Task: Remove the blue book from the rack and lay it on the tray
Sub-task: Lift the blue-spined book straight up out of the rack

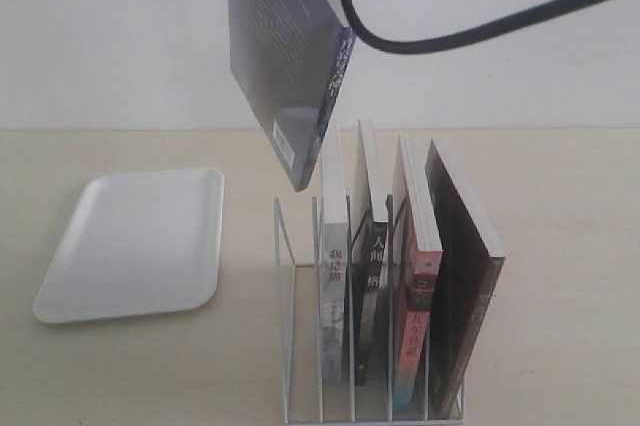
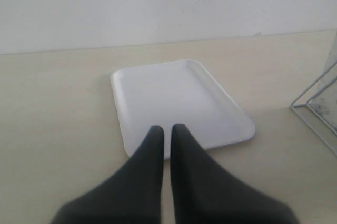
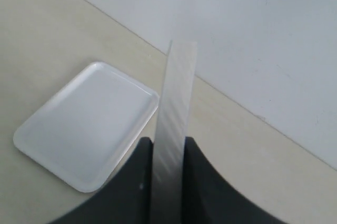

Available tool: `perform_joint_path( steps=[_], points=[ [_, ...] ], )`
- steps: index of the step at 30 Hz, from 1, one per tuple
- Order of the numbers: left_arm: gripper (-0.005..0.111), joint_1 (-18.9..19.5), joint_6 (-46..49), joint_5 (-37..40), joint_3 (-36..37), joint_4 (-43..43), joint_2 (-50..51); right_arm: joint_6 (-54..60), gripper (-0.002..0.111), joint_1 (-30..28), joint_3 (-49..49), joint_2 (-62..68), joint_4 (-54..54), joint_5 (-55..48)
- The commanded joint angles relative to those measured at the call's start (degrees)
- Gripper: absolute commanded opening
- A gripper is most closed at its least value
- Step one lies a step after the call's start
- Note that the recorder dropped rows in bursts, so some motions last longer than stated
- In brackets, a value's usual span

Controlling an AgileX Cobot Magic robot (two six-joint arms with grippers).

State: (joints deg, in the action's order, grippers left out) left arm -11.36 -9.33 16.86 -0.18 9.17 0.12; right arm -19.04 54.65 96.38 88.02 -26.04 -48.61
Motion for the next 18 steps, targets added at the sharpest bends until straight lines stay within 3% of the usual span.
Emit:
perform_joint_path(
  steps=[1, 7, 18],
  points=[
    [0.004, 0.2, 0.2, -0.1, 0.2, -0.2, -0.1, 0.6, 0.000, 0.2, 0.3, -1.1, -2.5, 2.1],
    [0.004, 0.2, 0.2, -0.1, 0.2, -0.2, -0.1, 1.7, 0.000, 0.5, 0.3, -1.1, -3.4, 3.3],
    [0.004, 0.2, 0.2, -0.1, 0.2, -0.2, -0.1, 2.0, 0.000, 7.0, 0.3, -2.2, -11.3, 4.3]
  ],
)
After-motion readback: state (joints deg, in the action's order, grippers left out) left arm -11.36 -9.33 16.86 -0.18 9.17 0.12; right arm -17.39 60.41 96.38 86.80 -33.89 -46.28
